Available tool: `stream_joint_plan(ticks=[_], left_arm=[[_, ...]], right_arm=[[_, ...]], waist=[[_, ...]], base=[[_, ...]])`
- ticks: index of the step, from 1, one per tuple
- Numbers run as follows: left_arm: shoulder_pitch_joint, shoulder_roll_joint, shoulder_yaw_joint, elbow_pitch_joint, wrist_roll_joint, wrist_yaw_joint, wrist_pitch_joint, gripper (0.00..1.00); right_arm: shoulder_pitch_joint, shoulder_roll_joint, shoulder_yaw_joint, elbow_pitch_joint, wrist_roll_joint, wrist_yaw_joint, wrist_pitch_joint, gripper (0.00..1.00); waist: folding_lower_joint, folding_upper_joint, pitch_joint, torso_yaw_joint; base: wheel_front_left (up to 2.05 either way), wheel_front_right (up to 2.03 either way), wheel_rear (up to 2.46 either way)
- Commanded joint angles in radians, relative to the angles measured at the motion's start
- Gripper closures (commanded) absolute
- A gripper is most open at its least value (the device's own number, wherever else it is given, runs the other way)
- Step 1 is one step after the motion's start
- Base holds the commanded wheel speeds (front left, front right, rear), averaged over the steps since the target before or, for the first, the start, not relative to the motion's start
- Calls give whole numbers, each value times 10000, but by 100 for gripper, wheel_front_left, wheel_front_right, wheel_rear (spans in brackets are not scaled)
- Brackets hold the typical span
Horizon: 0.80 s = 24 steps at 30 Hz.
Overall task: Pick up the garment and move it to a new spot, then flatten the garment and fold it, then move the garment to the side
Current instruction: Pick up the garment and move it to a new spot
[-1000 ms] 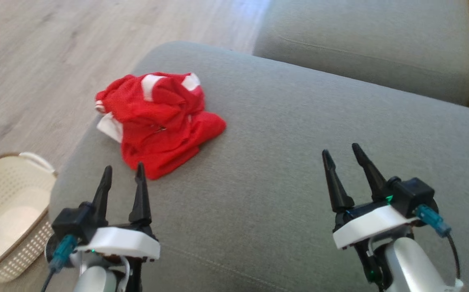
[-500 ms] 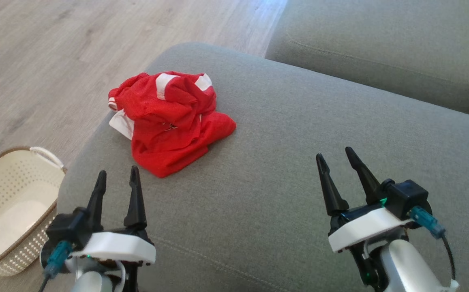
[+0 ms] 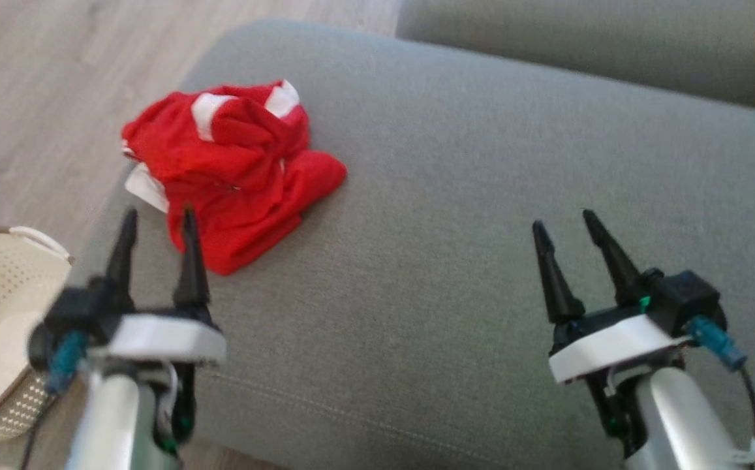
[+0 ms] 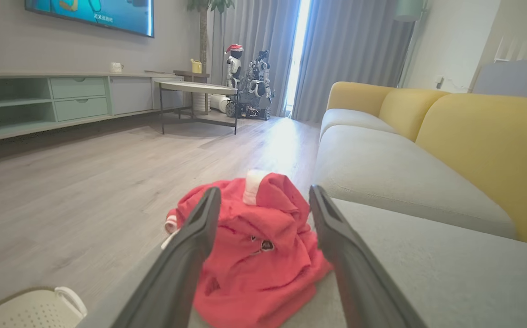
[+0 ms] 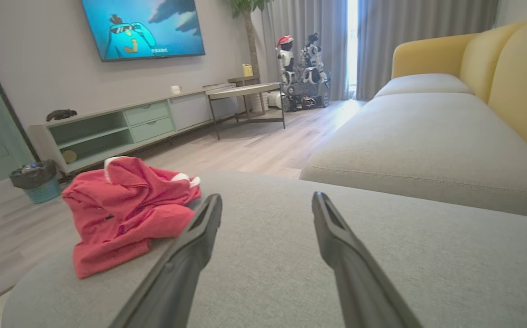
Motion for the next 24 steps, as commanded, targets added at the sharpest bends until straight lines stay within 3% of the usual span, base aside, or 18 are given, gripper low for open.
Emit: stream_joint_plan(ticks=[1,7,16,24], left_arm=[[-853,124,514,-206,100,-95,-122,0],[-2655,542,805,907,350,-394,-122,0],[-5027,1311,1236,3470,416,-161,280,0],[-5994,1866,1435,5185,417,31,373,0]], right_arm=[[-601,-150,92,-497,-80,-7,41,0],[-773,-475,-398,-1135,-217,-7,254,0],[-1105,-782,-511,-1697,-238,-7,353,0],[-1368,-772,-377,-1739,-98,-7,31,0]], waist=[[0,0,709,-391],[0,0,1896,-755],[0,0,2895,-1278],[0,0,3159,-1731]], base=[[0,0,0],[0,0,0],[0,0,0],[0,0,0]])
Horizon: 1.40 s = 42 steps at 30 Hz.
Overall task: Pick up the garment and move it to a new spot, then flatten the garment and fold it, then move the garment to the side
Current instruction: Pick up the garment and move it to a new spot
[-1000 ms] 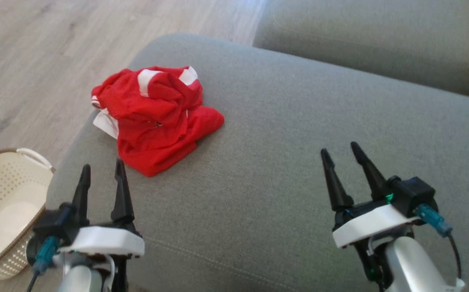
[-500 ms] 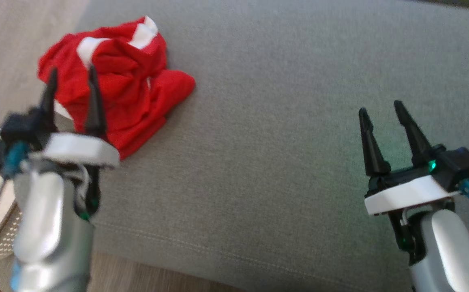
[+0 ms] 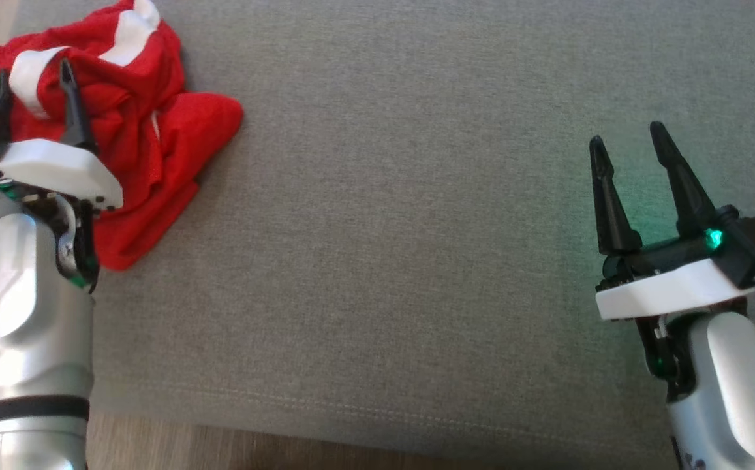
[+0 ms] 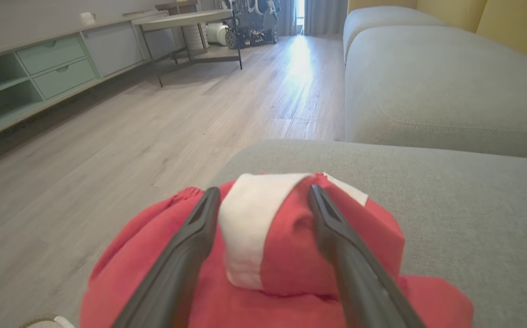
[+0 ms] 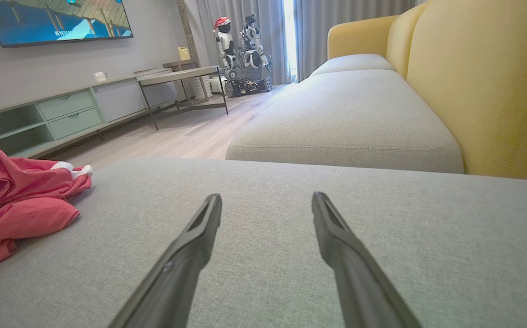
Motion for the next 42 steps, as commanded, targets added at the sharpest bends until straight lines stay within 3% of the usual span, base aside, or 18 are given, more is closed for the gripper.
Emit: stream_joint_plan(ticks=[1,2,3,4,10,14,23,26,33,42], left_arm=[[-396,531,302,-23,87,100,61,0],[-460,546,310,143,53,89,92,0],[-515,556,312,290,-10,11,115,25],[-561,587,277,411,-46,-114,117,100],[-661,654,351,577,-199,-243,-238,100],[-678,615,357,-73,-250,-420,-442,100],[-357,345,314,-3319,-444,-1081,-479,100],[-416,241,-137,-4336,-482,-1312,-175,100],[-623,-199,-830,-5671,-635,-1386,832,100],[-1345,-883,-1883,-5939,-538,-1272,1466,100]], right_arm=[[-324,46,246,-358,80,-7,-122,0],[-320,50,253,-335,80,-7,-151,0],[-313,51,265,-300,78,-7,-177,0],[-309,48,277,-257,75,-7,-201,0],[-334,93,190,-58,75,-7,-309,0],[-344,188,228,149,71,-7,-418,0],[-279,515,312,702,136,-7,-714,0],[-282,647,365,915,163,-7,-843,0],[-385,792,375,1127,268,-7,-1070,0],[-782,841,278,1132,464,-7,-1305,0]], waist=[[-2,0,59,-86],[-2,0,59,-106],[-2,0,50,-127],[-2,0,37,-145],[-2,0,-169,-155],[-2,0,-528,-129],[-2,0,-1525,-369],[-2,0,-1736,-662],[-2,0,-1750,-1540],[-2,0,-1091,-3096]], base=[[0,0,0],[0,0,0],[0,0,0],[0,0,0],[0,0,0],[0,0,0],[0,0,0],[0,0,0],[0,0,0],[0,0,0]])
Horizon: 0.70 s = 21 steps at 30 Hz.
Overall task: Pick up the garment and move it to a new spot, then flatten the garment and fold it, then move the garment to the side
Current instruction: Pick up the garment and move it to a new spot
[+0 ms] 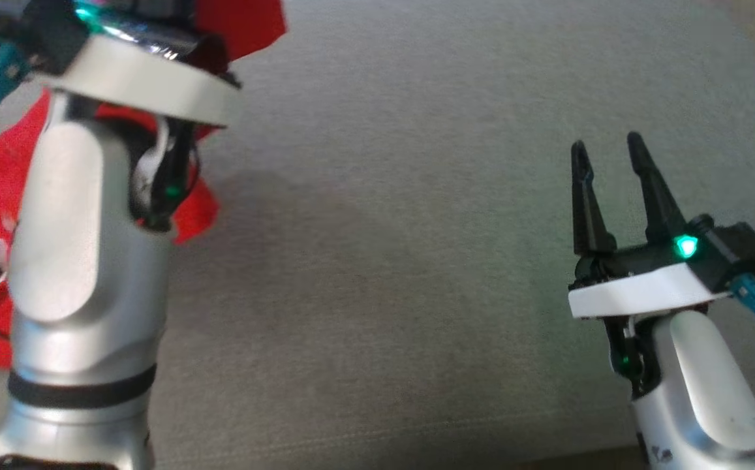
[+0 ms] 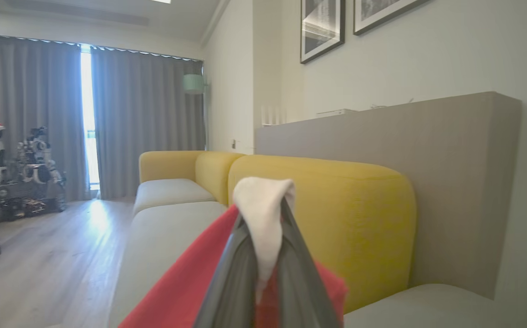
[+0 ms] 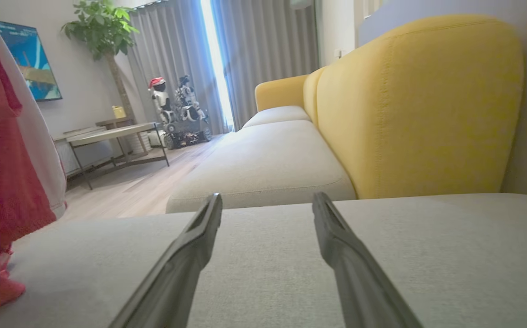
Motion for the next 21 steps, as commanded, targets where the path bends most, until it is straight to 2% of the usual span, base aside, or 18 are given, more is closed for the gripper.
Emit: stream_joint_plan(ticks=[1,11,14,15,21], left_arm=[[-664,103,61,-252,58,77,71,100],[-2314,-280,-1476,1409,-302,466,-580,100],[-3064,-290,-1912,1933,-592,828,-1158,100],[-3064,-290,-1912,1933,-592,828,-1158,100],[-4123,-294,-2862,3487,-1550,1487,-1732,100]], right_arm=[[-444,95,249,-365,114,-7,-123,0],[-1108,99,572,-770,759,-7,-218,0],[-1259,99,695,-953,1115,-7,-223,0],[-1259,99,695,-953,1115,-7,-223,0],[-1201,100,936,-1047,1368,-7,-225,0]], waist=[[0,0,461,-706],[0,0,1605,-2687],[0,0,1806,-3286],[0,0,1806,-3286],[0,0,1957,-3917]], base=[[0,0,0],[0,0,0],[0,0,0],[0,0,0],[0,0,0]])
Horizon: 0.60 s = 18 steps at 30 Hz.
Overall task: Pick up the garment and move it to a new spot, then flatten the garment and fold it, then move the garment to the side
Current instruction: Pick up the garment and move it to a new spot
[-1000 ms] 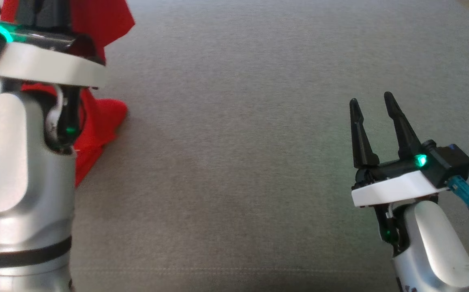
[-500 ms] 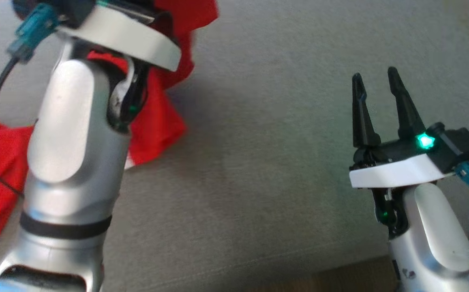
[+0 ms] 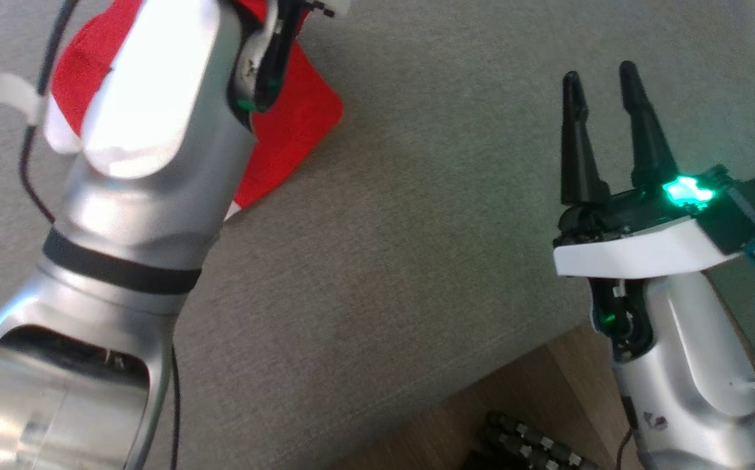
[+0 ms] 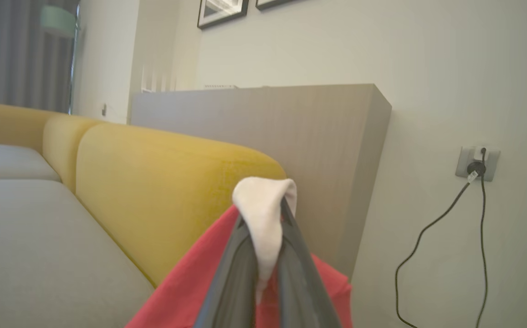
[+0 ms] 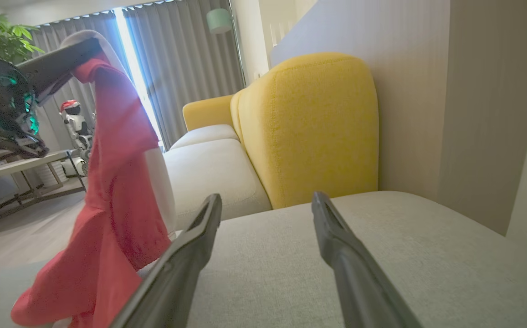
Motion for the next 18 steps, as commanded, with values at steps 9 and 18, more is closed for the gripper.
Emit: stream_joint_plan(ticks=[9,18], left_arm=[[-978,165,-1427,2201,-1038,400,-125,0],[-661,357,-907,1863,-829,496,-193,0]], right_arm=[[-93,43,364,-296,-94,-7,-106,0],[166,43,63,-149,-716,-7,-106,0]], waist=[[0,0,261,-137],[0,0,-337,1441]], base=[[0,0,0],[0,0,0]])
